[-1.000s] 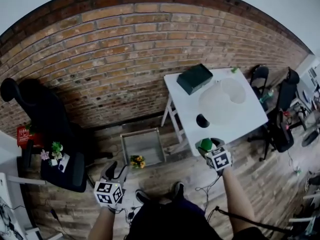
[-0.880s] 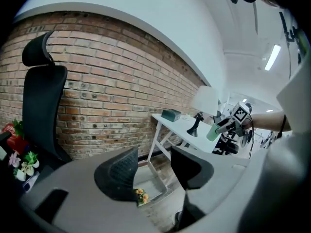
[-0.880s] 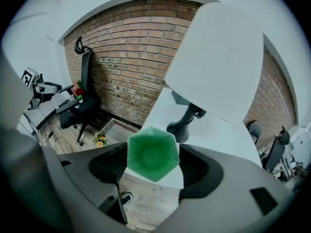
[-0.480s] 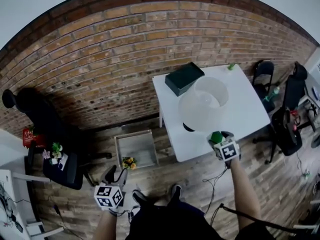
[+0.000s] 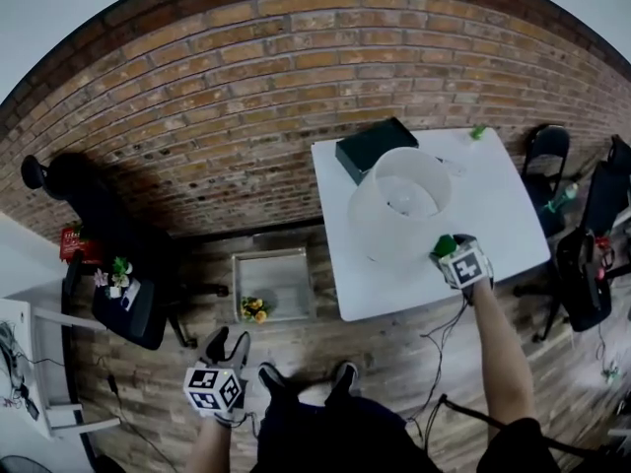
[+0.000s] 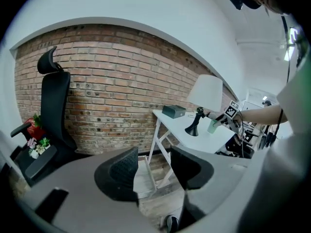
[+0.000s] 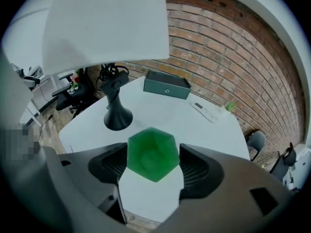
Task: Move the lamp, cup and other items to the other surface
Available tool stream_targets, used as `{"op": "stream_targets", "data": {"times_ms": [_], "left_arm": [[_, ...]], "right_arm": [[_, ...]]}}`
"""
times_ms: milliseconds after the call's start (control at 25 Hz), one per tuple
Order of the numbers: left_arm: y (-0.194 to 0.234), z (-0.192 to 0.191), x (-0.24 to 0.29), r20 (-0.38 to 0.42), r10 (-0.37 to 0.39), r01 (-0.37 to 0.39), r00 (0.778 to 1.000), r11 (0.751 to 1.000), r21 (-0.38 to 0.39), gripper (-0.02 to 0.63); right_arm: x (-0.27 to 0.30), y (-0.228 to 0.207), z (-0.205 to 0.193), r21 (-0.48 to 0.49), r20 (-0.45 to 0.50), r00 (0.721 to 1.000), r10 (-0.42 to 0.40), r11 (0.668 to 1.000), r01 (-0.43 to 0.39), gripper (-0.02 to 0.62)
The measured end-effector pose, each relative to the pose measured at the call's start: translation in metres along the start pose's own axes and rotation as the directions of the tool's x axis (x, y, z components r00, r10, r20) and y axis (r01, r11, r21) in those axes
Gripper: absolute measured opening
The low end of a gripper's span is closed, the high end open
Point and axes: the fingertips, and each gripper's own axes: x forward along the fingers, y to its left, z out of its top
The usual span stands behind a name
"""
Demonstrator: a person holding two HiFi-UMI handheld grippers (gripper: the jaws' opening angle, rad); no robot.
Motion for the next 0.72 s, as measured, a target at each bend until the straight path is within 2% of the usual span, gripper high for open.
{"op": "stream_targets", "data": {"times_ms": [160, 240, 320, 400, 560, 720], "left_arm": [[0.000, -0.015, -0.005, -0.044, 0.040, -0.041, 0.998, 0.999, -0.026, 0.207], [-0.001, -0.020, -0.007, -0.056, 0.044, -0.046, 0.997, 0.999, -0.027, 0.207], [-0.001, -0.023, -0.010, -0.061, 0.045, -0.047, 0.997, 0.999, -0.024, 0.207], [0.002, -0.022, -0.013, -0.062, 0.049, -0.050, 0.997, 0.999, -0.019, 0.207], [0.015, -0.020, -0.018, -0.052, 0.060, -0.062, 0.997, 0.998, -0.025, 0.207], [0.025, -0.020, -0.021, -0.042, 0.050, -0.051, 0.998, 0.998, -0.034, 0.206]], "right_arm": [[0.021, -0.018, 0.004, 0.004, -0.043, 0.999, 0.028, 1.000, -0.028, 0.331], [0.030, -0.020, -0.005, 0.047, -0.093, 0.994, 0.059, 0.997, -0.055, 0.333], [0.038, -0.016, -0.011, 0.099, -0.103, 0.990, 0.093, 0.992, -0.083, 0.336], [0.039, -0.014, -0.011, 0.146, -0.072, 0.993, 0.097, 0.986, -0.086, 0.337], [0.032, -0.014, -0.012, 0.210, -0.004, 0.999, 0.050, 0.976, -0.048, 0.393], [0.005, -0.011, -0.013, 0.280, 0.094, 0.995, -0.031, 0.960, 0.003, 0.377]]}}
